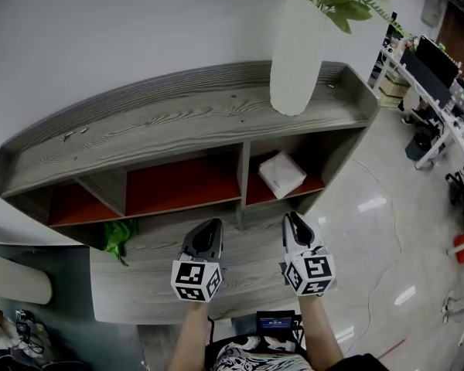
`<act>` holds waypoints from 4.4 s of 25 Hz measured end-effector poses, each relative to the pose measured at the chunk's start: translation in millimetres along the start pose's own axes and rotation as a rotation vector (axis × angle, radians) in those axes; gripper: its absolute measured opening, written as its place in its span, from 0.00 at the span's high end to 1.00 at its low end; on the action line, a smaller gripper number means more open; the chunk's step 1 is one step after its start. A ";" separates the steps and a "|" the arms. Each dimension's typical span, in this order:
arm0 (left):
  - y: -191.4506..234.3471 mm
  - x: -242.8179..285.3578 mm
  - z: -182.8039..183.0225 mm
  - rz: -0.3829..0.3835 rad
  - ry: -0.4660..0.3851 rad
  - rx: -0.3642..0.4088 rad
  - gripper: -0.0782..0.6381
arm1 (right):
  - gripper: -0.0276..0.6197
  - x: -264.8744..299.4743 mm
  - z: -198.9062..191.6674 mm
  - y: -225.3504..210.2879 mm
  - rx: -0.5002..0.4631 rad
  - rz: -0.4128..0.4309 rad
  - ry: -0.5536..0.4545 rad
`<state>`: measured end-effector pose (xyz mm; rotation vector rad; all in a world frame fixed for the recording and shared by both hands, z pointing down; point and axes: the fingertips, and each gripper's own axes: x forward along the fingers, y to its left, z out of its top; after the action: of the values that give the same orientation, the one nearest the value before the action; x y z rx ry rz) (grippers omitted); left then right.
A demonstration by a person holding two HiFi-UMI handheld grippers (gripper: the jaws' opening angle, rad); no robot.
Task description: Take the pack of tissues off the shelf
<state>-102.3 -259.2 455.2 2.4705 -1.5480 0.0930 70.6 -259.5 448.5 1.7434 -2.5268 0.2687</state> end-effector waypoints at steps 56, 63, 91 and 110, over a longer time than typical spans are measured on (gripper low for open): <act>29.5 5.1 -1.9 0.019 0.008 -0.029 0.88 | 0.83 43.9 23.3 -36.9 -0.017 -0.131 -0.081; 42.4 -14.3 20.3 0.072 -0.050 -0.030 0.88 | 0.82 18.3 28.1 -30.5 -0.025 -0.103 -0.096; 10.5 -96.7 41.4 0.159 -0.146 -0.001 0.88 | 0.82 -65.0 27.3 6.5 -0.030 0.013 -0.136; -4.5 -92.9 1.6 0.150 -0.084 -0.015 0.88 | 0.82 -89.6 -14.4 7.3 -0.032 0.056 -0.071</act>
<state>-139.4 -175.9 437.1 2.3720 -1.7609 0.0026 95.3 -171.9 448.6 1.7026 -2.6174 0.1712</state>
